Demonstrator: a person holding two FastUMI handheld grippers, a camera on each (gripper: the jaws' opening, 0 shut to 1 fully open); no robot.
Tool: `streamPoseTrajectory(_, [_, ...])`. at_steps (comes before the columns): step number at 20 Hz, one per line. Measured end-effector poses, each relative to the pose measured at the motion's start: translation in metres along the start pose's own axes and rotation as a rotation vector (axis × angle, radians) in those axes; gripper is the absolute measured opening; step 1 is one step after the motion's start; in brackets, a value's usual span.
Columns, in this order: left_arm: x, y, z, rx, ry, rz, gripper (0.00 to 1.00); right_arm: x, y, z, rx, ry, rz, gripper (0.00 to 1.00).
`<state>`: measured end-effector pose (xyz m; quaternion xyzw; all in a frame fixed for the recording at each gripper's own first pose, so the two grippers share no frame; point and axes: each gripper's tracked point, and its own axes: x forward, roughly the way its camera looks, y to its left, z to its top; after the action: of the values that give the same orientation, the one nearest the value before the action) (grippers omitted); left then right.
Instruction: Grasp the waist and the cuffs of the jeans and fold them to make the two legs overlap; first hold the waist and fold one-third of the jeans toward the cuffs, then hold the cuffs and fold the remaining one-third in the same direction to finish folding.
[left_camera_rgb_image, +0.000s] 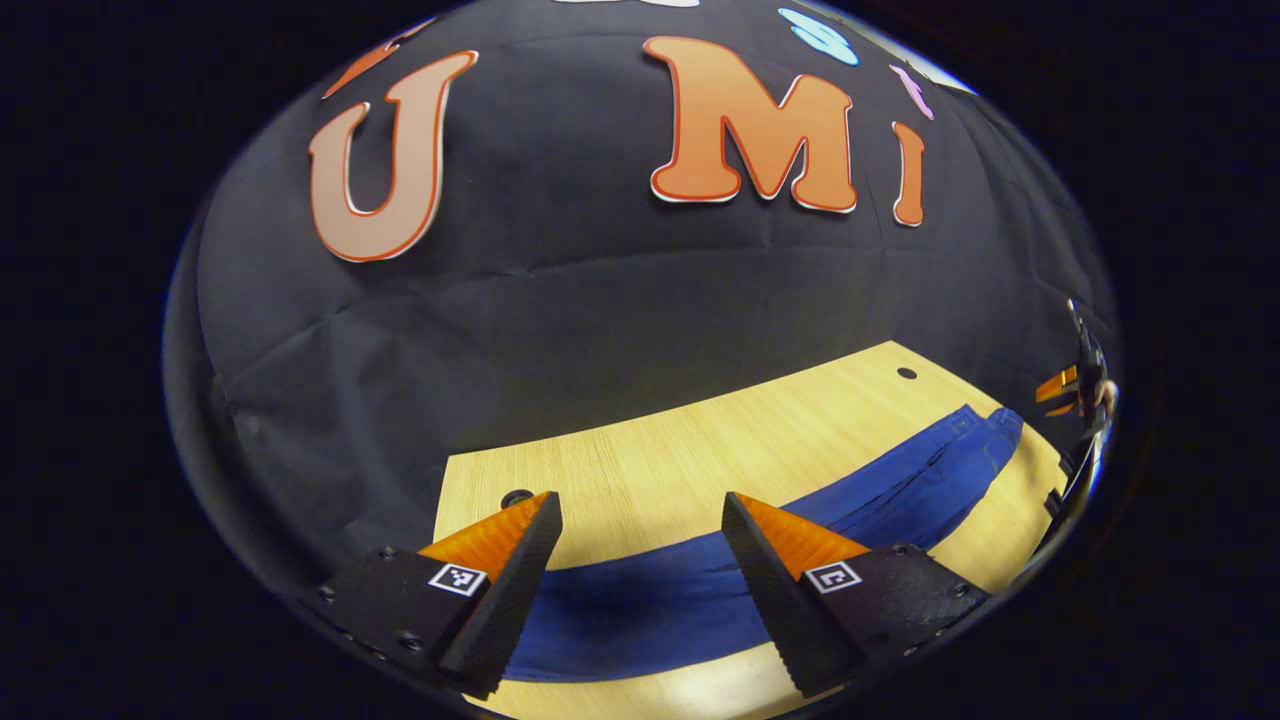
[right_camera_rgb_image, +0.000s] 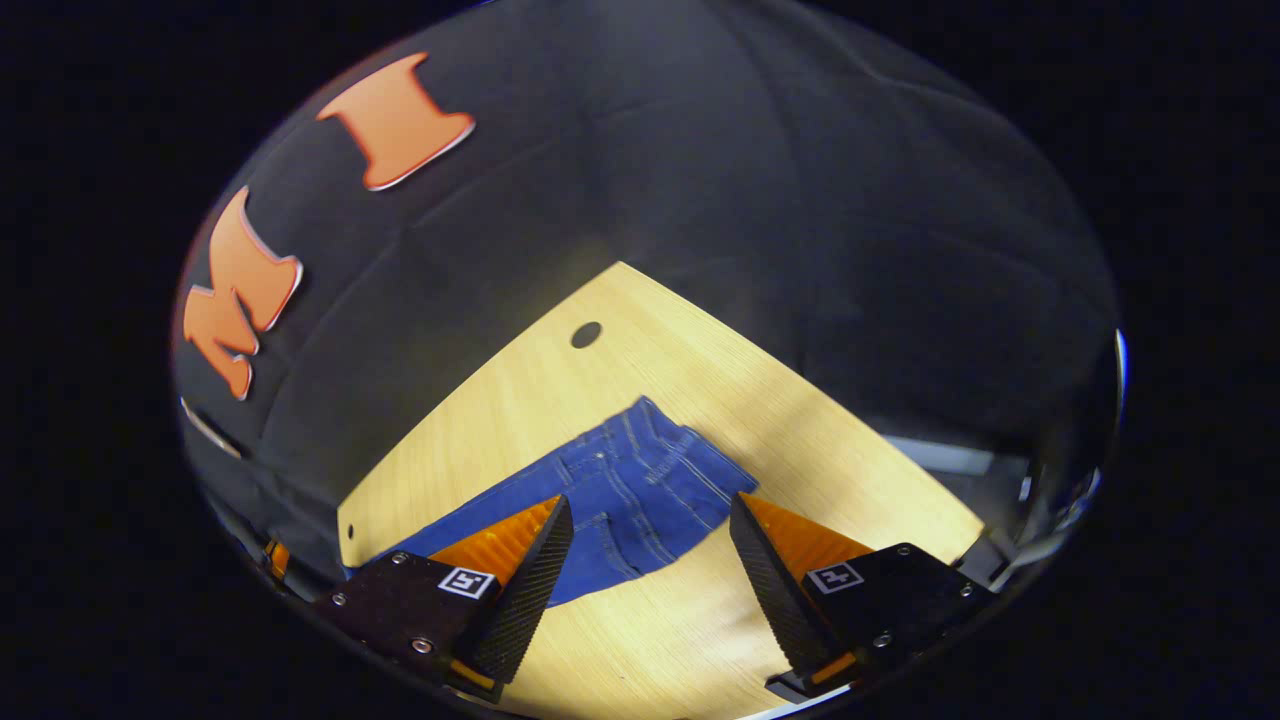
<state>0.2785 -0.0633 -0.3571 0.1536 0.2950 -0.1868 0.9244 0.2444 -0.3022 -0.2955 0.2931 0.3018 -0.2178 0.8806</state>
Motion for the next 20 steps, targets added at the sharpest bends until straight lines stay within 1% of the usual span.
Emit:
streamPoseTrajectory(2, [-0.002,0.007,0.0,-0.015,0.011,0.035,0.99,0.013,-0.009,-0.018,0.158,0.031,0.026,0.98])
streamPoseTrajectory(3, [0.001,0.008,0.0,-0.02,0.018,0.053,1.0,0.018,-0.013,-0.022,0.209,0.049,0.03,0.98])
streamPoseTrajectory(6, [0.003,0.008,0.001,-0.032,0.035,0.079,0.99,0.035,-0.019,-0.029,0.309,0.069,0.037,0.98])
streamPoseTrajectory(7, [0.001,0.007,0.0,-0.038,0.041,0.087,0.99,0.041,-0.017,-0.032,0.336,0.084,0.052,0.98])
streamPoseTrajectory(8, [0.0,0.008,0.0,-0.042,0.049,0.101,0.99,0.041,-0.011,-0.03,0.368,0.083,0.086,0.98])
streamPoseTrajectory(9, [-0.005,0.006,-0.004,-0.047,0.057,0.111,0.99,0.044,-0.007,-0.023,0.397,0.076,0.11,0.97])
streamPoseTrajectory(11, [-0.013,0.005,-0.008,-0.057,0.067,0.131,1.0,0.056,0.005,-0.019,0.428,0.079,0.15,0.98])
streamPoseTrajectory(13, [-0.016,0.007,-0.013,-0.058,0.075,0.146,1.0,0.069,0.022,-0.017,0.453,0.091,0.169,0.97])
streamPoseTrajectory(14, [-0.017,0.006,-0.013,-0.058,0.08,0.151,0.99,0.075,0.027,-0.014,0.443,0.08,0.154,0.96])
streamPoseTrajectory(15, [-0.017,0.006,-0.014,-0.059,0.085,0.152,0.99,0.084,0.027,-0.012,0.42,0.065,0.114,0.96])
streamPoseTrajectory(16, [-0.017,0.006,-0.015,-0.058,0.088,0.154,0.99,0.09,0.024,-0.012,0.396,0.064,0.067,0.9])
streamPoseTrajectory(17, [-0.016,0.007,-0.015,-0.057,0.09,0.155,0.99,0.097,0.023,-0.012,0.382,0.061,0.031,0.77])
streamPoseTrajectory(19, [-0.015,0.009,-0.017,-0.061,0.091,0.162,0.99,0.113,0.031,-0.012,0.386,0.063,0.046,0.51])
streamPoseTrajectory(20, [-0.015,0.009,-0.018,-0.068,0.091,0.167,1.0,0.117,0.042,-0.006,0.406,0.058,0.067,0.41])
